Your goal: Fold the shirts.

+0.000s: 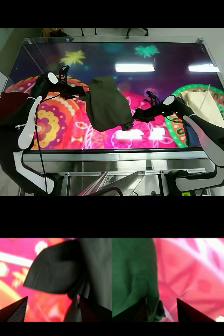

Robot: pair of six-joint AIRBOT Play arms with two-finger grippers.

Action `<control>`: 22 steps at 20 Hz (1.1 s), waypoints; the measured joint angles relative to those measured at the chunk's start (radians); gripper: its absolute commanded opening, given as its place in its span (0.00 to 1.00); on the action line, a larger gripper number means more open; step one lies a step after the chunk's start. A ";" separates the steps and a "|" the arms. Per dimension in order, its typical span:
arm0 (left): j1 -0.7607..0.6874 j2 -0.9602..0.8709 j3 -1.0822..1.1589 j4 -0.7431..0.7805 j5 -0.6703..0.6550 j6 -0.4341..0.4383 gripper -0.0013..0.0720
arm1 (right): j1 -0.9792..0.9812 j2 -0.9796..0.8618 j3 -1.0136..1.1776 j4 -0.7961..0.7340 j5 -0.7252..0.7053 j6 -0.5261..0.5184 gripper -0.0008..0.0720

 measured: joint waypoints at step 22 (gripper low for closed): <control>0.010 -0.183 0.431 -0.080 -0.262 0.026 0.04 | 0.101 -0.003 -0.002 0.370 -0.056 -0.257 0.32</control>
